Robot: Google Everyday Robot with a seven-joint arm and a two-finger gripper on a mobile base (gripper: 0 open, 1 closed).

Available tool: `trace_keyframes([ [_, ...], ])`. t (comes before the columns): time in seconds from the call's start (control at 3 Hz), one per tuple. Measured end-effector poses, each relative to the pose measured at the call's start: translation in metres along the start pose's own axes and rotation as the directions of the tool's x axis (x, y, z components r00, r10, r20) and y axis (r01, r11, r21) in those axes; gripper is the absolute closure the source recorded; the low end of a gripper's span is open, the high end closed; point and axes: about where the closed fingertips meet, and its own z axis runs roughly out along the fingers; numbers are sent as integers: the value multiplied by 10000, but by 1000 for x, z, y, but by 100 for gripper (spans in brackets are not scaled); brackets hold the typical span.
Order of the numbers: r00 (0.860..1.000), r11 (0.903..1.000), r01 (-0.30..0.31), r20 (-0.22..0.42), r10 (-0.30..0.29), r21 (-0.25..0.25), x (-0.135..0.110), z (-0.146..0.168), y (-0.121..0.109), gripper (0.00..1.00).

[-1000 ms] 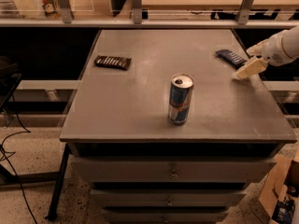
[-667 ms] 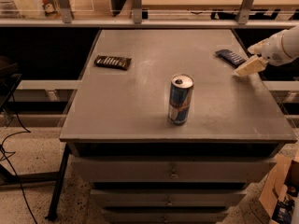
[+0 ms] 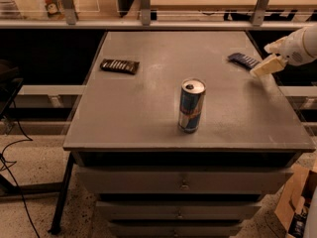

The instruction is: Move rxbar blueberry near redbull can

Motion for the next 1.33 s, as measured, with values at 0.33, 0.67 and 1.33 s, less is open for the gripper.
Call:
trace_keyframes([
  [0.33,9991,9998,-182,379,186,-97,-10,-4,-7,32],
  [0.67,9976,9992,-314,612,330,-266,-12,-6,-8,32],
  [1.33,9974,9971,-507,485,535,-564,-7,-2,-3,32],
])
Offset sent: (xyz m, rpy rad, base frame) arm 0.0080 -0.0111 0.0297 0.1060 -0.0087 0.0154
